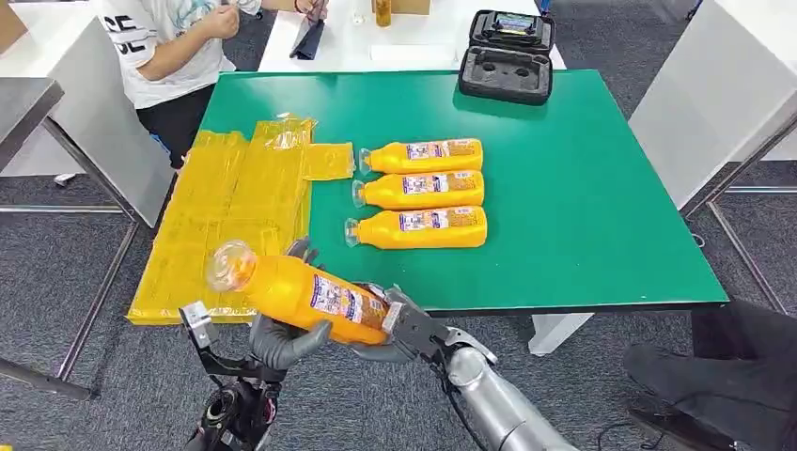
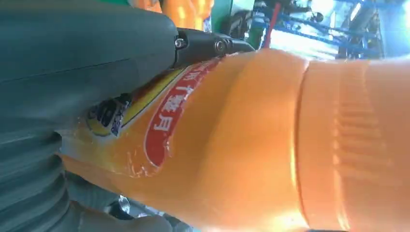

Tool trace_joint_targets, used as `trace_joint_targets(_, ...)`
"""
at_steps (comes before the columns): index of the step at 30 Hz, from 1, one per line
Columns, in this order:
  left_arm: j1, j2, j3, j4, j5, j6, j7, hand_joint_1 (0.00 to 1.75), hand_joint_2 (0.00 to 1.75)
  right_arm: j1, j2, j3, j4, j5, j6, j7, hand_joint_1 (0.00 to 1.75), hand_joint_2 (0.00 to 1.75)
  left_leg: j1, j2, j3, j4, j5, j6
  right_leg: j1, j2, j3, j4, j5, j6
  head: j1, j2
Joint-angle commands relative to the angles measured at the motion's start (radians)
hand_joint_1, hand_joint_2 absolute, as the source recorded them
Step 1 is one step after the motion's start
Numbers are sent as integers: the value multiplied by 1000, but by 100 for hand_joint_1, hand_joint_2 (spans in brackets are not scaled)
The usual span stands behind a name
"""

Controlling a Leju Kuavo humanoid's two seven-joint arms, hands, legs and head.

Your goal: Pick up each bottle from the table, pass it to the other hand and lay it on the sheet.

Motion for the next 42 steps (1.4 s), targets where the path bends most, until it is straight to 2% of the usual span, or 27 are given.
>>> trace_joint_targets(1,-57,7,-10,105,46,-79,-2,0,175,-22,7,-4,93,20,12,7,175,175,1,-1,2,-1,0,-1,1,-1,2,-1,0,-1,0,0)
trace_joint_targets(5,-66,7,-14,111,41,-84,-8,0,175,-10,8,-8,84,27,10,17,171,175,2,-1,2,-1,0,-2,2,-1,3,-1,0,-2,0,0)
trace_joint_targets(6,-70,8,-20,115,28,-75,-5,5,175,-5,9,-12,80,26,10,20,164,175,2,-2,2,0,0,-2,2,-2,3,-1,0,-2,0,0)
trace_joint_targets(7,-72,7,-22,118,18,-66,-7,37,175,-2,9,-15,75,27,14,21,171,175,1,-1,1,0,0,-1,1,-1,1,-1,0,-1,0,0)
trace_joint_targets(8,-76,6,-23,122,3,-47,-9,105,175,5,9,-19,66,29,15,24,169,175,2,-1,2,0,0,-2,2,-2,3,-1,0,-2,0,0)
trace_joint_targets(9,-77,6,-24,122,-7,-35,-9,133,175,9,9,-20,62,29,15,25,173,175,1,-2,2,-1,0,-2,1,-2,2,-1,0,-2,0,0)
trace_joint_targets(12,-78,6,-28,120,-55,22,-12,140,175,23,7,-29,46,23,28,28,173,175,1,-2,2,-1,0,-2,1,-2,3,-1,-1,-2,0,0)
trace_joint_targets(15,-78,9,-30,118,-94,66,-5,164,175,27,3,-34,43,18,38,29,169,175,1,-2,1,0,0,-1,1,-2,2,-1,-1,-1,0,0)
trace_joint_targets(16,-77,10,-29,119,-93,66,-6,164,175,28,3,-34,43,18,38,29,169,175,1,-2,1,0,0,-1,1,-2,2,-1,0,-1,0,0)
trace_joint_targets(18,-75,6,-19,125,-90,57,-4,175,175,28,4,-32,46,22,40,29,171,175,1,-1,2,-1,0,-2,1,-1,2,-1,0,-2,0,0)
trace_joint_targets(33,-69,3,-15,121,-90,55,-5,175,175,27,5,-31,49,24,43,29,171,175,1,0,1,-1,0,-1,1,-1,1,-1,0,-1,0,0)
trace_joint_targets(35,-65,1,-11,116,-80,38,-2,175,175,23,8,-30,55,26,43,30,166,175,1,-1,2,-1,0,-2,2,-1,3,-1,0,-2,0,0)
trace_joint_targets(36,-62,0,-6,110,-79,38,-1,175,175,24,13,-39,50,20,37,23,93,175,1,0,2,0,0,-2,1,-1,2,-1,0,-1,0,0)
trace_joint_targets(37,-58,0,-3,103,-79,39,-1,175,175,27,16,-45,41,18,30,22,2,175,2,0,3,-1,0,-2,2,-1,3,-1,0,-2,0,0)
trace_joint_targets(39,-51,0,2,88,-80,41,2,175,175,36,22,-65,10,-19,49,7,0,175,1,0,2,0,0,-2,1,0,2,-1,0,-2,0,0)
trace_joint_targets(40,-49,0,6,81,-80,44,1,175,175,40,21,-65,-6,-21,44,4,0,0,3,0,4,-1,-1,-3,3,0,4,-2,-1,-3,0,0)
trace_joint_targets(42,-46,2,14,71,-80,47,5,175,175,42,20,-67,-29,-31,49,6,0,0,1,0,1,0,0,-2,1,0,1,0,0,-2,0,0)
